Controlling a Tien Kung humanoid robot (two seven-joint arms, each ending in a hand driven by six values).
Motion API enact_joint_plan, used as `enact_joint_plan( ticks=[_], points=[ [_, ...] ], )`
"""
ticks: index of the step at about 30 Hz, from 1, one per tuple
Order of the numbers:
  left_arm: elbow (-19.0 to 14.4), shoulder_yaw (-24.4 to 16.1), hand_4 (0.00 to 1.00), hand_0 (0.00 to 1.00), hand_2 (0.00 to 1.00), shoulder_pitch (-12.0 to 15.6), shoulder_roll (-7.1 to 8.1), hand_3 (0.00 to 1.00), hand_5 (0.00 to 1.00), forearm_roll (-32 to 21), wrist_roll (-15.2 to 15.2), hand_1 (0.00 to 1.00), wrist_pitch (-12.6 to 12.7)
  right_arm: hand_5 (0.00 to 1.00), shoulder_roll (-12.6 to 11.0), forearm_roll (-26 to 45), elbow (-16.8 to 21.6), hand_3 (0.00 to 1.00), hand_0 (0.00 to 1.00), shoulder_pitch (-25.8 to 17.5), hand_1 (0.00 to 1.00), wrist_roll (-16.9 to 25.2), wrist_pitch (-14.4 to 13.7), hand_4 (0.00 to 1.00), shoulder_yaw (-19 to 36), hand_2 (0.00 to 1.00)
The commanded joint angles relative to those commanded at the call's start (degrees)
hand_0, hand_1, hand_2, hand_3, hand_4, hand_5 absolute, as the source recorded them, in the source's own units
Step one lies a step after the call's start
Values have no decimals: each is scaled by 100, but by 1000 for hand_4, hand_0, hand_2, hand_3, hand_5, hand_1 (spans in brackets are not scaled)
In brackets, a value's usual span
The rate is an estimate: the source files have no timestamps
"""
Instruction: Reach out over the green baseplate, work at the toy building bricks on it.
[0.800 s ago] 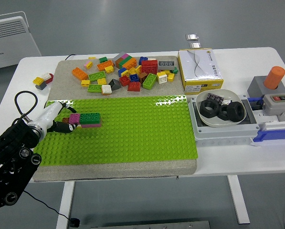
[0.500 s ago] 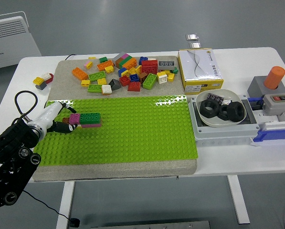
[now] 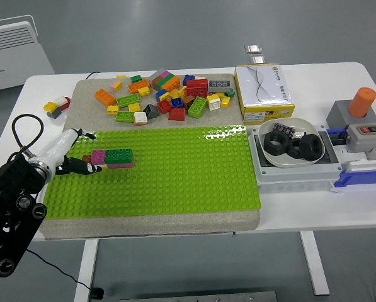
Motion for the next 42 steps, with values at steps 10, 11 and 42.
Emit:
enact_joint_plan(
  ticks=[10, 11, 42],
  points=[
    [-481, 196, 998, 983, 926, 203, 10, 686, 616, 215, 45, 952, 118, 998, -8, -132, 0, 787, 689, -10, 707, 12, 20, 849, 129, 765],
    [-446, 217, 998, 983, 926, 201, -5, 686, 616, 219, 39, 952, 128, 998, -9, -141, 0, 787, 689, -10, 707, 12, 22, 849, 138, 765],
    [-111, 309, 998, 995, 934, 306, -97, 680, 654, 257, 125, 961, 78, 998, 3, -160, 0, 788, 690, -25, 708, 5, 33, 854, 133, 766]
  ],
)
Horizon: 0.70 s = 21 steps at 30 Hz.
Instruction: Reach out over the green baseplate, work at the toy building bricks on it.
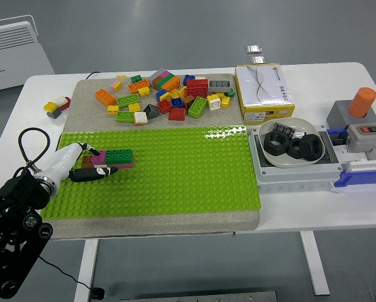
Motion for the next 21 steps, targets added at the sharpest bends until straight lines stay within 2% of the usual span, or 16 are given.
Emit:
enact_joint_plan(
  ticks=[21],
  points=[
    [11, -43, 998, 997, 933, -13, -34, 680, 647, -14, -43, 961, 32, 998, 0, 13, 0, 788, 690, 12, 708, 8, 0, 856, -9, 765]
  ],
)
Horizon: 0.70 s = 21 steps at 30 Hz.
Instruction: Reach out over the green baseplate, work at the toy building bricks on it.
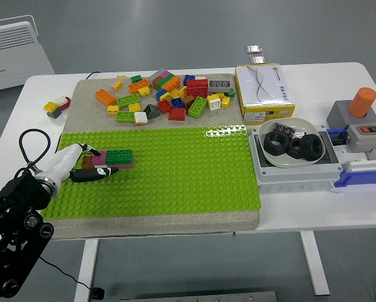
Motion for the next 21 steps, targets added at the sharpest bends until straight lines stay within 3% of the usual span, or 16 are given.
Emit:
enact_joint_plan(
  ticks=[10, 12, 16, 17, 21],
  points=[
    [-357, -132, 998, 996, 931, 50, 62, 665, 641, 13, 10, 960, 6, 998, 5, -24, 0, 788, 691, -15, 708, -1, 3, 856, 32, 765],
    [-395, -153, 998, 995, 928, 61, 67, 645, 601, 3, 9, 957, 2, 998, 6, -27, 0, 788, 690, -17, 708, -1, 3, 856, 36, 765],
    [-469, -345, 998, 995, 928, 112, 119, 645, 601, -85, -170, 957, 78, 998, 12, -40, 0, 788, 690, -22, 708, 0, 7, 856, 51, 765],
    [-430, -415, 951, 992, 919, 115, 160, 652, 299, -120, -270, 951, 130, 998, 14, -47, 0, 788, 690, -23, 708, 1, 9, 857, 57, 765],
    [-136, -680, 951, 992, 919, 129, 422, 652, 299, -195, -719, 951, 338, 998, 25, -82, 0, 788, 690, -24, 708, 1, 17, 857, 79, 765]
  ],
)
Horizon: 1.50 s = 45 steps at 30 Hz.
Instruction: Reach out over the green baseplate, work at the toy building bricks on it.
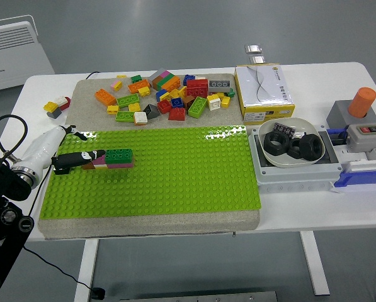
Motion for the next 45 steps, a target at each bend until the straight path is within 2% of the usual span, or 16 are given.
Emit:
enact_joint_plan(
  ticks=[1, 2, 4, 7, 8, 9, 14, 19, 20, 25, 26, 31, 32, 37, 40, 45],
  points=[
    [85, -53, 951, 992, 919, 17, 89, 652, 299, -24, -114, 951, 35, 998, 3, -2, 0, 788, 690, -3, 708, -1, 2, 857, 1, 765],
    [174, -96, 868, 976, 896, 42, 183, 685, 38, -59, -234, 932, 65, 998, 7, 2, 0, 788, 690, -6, 708, -1, 3, 856, -2, 766],
    [299, -136, 868, 976, 896, 95, 312, 685, 38, -84, -372, 932, 82, 998, 13, 4, 0, 788, 690, -9, 708, -3, 5, 856, -7, 766],
    [434, -169, 868, 976, 896, 181, 422, 685, 38, -93, -462, 932, 65, 998, 23, 21, 0, 788, 690, -15, 708, -9, 4, 856, -27, 766],
    [471, -183, 857, 969, 898, 204, 436, 761, 2, -86, -467, 922, 51, 998, 27, 28, 0, 789, 690, -18, 711, -12, 4, 856, -34, 770],
    [497, -190, 857, 969, 898, 217, 442, 761, 2, -77, -466, 922, 39, 998, 30, 32, 0, 789, 690, -19, 711, -13, 3, 856, -38, 770],
    [636, -152, 857, 972, 906, 197, 449, 768, 2, -6, -432, 932, 15, 998, 40, 21, 0, 791, 690, -16, 711, -18, -1, 855, -39, 771],
    [829, -71, 857, 972, 906, 114, 401, 768, 2, 89, -473, 932, 195, 998, 42, 20, 0, 791, 690, -3, 711, -26, -8, 855, -45, 771],
    [861, -66, 773, 970, 906, 105, 384, 754, 2, 104, -488, 933, 229, 998, 43, 21, 0, 791, 690, -3, 713, -28, -9, 855, -47, 772],
    [960, -23, 773, 970, 906, 75, 341, 754, 2, 116, -510, 933, 292, 998, 46, 44, 0, 791, 690, -3, 713, -32, -14, 855, -66, 772],
    [963, -4, 705, 971, 903, 62, 342, 694, 2, 107, -496, 930, 284, 998, 47, 50, 0, 791, 690, -4, 712, -33, -15, 854, -69, 772],
    [926, 65, 705, 971, 903, -49, 330, 694, 2, 19, -391, 930, 201, 998, 57, 80, 0, 791, 690, -6, 712, -41, -20, 854, -87, 772],
    [902, 70, 639, 969, 914, -83, 317, 643, 2, -13, -359, 938, 166, 998, 62, 89, 0, 791, 690, -7, 714, -43, -22, 854, -95, 773],
    [778, 68, 639, 969, 914, -144, 328, 643, 2, -139, -250, 938, 1, 998, 69, 135, 0, 791, 690, -12, 714, -49, -25, 854, -131, 773],
    [701, 152, 638, 974, 926, -158, 460, 639, 2, -295, -160, 947, -145, 998, 61, 155, 0, 793, 690, -13, 714, -47, -23, 853, -142, 772],
    [641, 640, 611, 977, 928, -322, 962, 632, 2, -752, 33, 956, -459, 998, 19, 157, 0, 792, 690, -1, 713, -34, -16, 853, -125, 772]
  ],
)
